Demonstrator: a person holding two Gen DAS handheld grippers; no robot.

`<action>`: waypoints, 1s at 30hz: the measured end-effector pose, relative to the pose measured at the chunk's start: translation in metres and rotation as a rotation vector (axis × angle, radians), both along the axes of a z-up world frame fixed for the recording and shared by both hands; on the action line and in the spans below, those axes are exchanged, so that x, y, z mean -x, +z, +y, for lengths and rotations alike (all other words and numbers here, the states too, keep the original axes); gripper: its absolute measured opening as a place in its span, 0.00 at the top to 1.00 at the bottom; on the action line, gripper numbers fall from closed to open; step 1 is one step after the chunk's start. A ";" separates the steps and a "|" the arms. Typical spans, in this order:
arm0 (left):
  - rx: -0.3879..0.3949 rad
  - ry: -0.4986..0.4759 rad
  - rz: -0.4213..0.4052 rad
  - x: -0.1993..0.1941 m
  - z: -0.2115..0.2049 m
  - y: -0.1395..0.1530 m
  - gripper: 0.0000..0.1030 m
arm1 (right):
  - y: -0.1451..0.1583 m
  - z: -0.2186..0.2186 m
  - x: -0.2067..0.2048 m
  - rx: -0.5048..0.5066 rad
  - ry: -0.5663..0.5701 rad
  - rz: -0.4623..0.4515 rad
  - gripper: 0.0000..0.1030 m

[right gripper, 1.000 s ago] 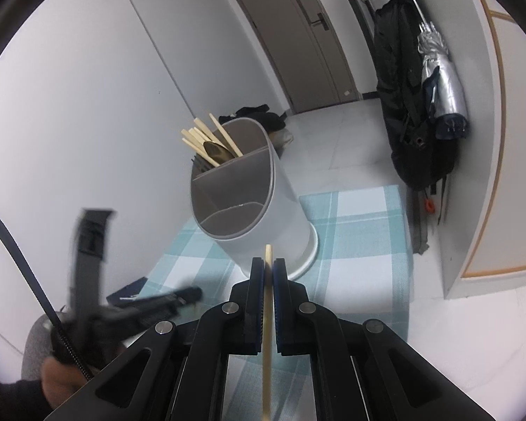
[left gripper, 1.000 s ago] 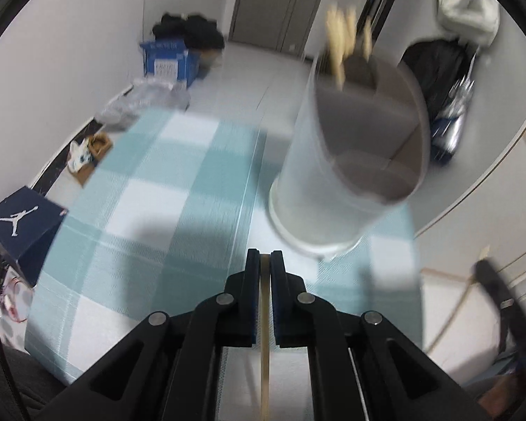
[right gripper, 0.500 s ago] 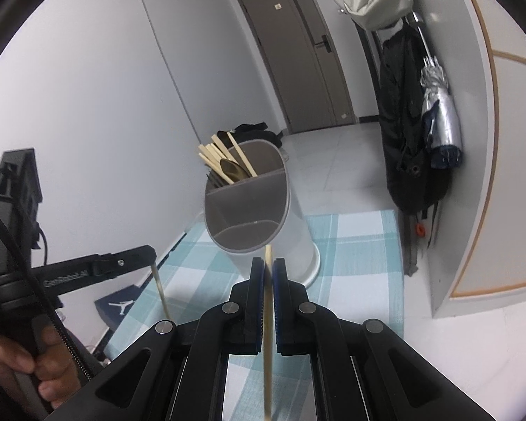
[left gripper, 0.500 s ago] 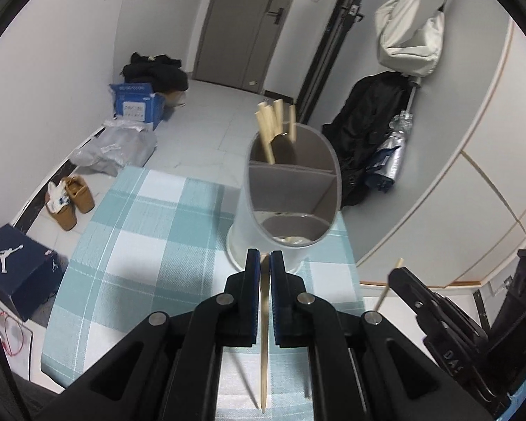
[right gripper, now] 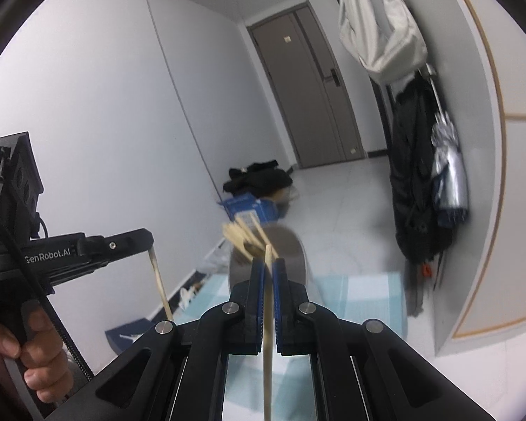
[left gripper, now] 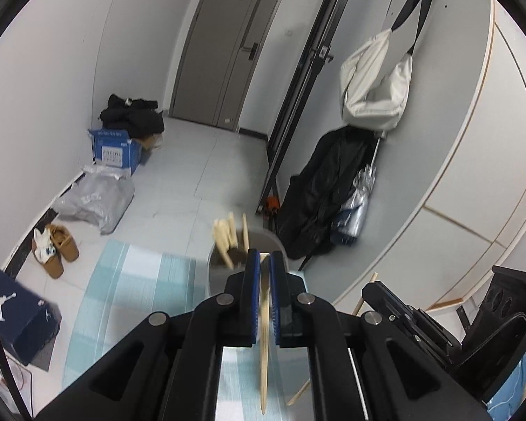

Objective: Organize utensils
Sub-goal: 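Lift both chopsticks up over the white holder, then open both tools to drop the chopsticks into the holder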

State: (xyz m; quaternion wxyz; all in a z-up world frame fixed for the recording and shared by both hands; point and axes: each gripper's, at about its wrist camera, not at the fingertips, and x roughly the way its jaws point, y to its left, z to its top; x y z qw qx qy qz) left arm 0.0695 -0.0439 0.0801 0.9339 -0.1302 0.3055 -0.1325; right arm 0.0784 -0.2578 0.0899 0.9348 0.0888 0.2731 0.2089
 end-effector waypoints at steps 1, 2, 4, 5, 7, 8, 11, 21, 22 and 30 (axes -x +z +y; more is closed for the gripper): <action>0.007 0.001 -0.006 -0.005 0.000 0.003 0.98 | 0.005 0.001 -0.005 -0.001 0.004 -0.009 0.96; 0.010 0.000 -0.011 -0.009 0.001 0.005 0.98 | 0.010 0.002 -0.011 -0.003 0.009 -0.017 0.96; 0.017 0.005 -0.036 -0.017 0.002 0.012 0.98 | 0.021 0.005 -0.023 -0.008 0.018 -0.039 0.96; 0.020 0.008 -0.051 -0.020 0.002 0.016 0.98 | 0.027 0.007 -0.030 -0.009 0.022 -0.052 0.96; 0.037 0.028 -0.075 -0.026 0.006 0.020 0.98 | 0.036 0.010 -0.039 -0.011 0.029 -0.075 0.96; 0.056 0.033 -0.080 -0.029 0.009 0.021 0.98 | 0.039 0.012 -0.043 -0.012 0.034 -0.084 0.96; 0.102 0.056 -0.085 -0.042 0.015 0.023 0.98 | 0.051 0.020 -0.058 0.003 0.052 -0.118 0.96; 0.147 0.122 -0.154 -0.076 0.025 0.032 0.98 | 0.069 0.023 -0.112 -0.018 0.054 -0.176 0.96; 0.136 0.132 -0.164 -0.079 0.024 0.031 0.98 | 0.069 0.023 -0.115 -0.022 0.051 -0.179 0.96; 0.073 0.146 -0.208 -0.098 0.014 0.018 0.98 | 0.052 0.030 -0.143 -0.023 0.016 -0.204 0.96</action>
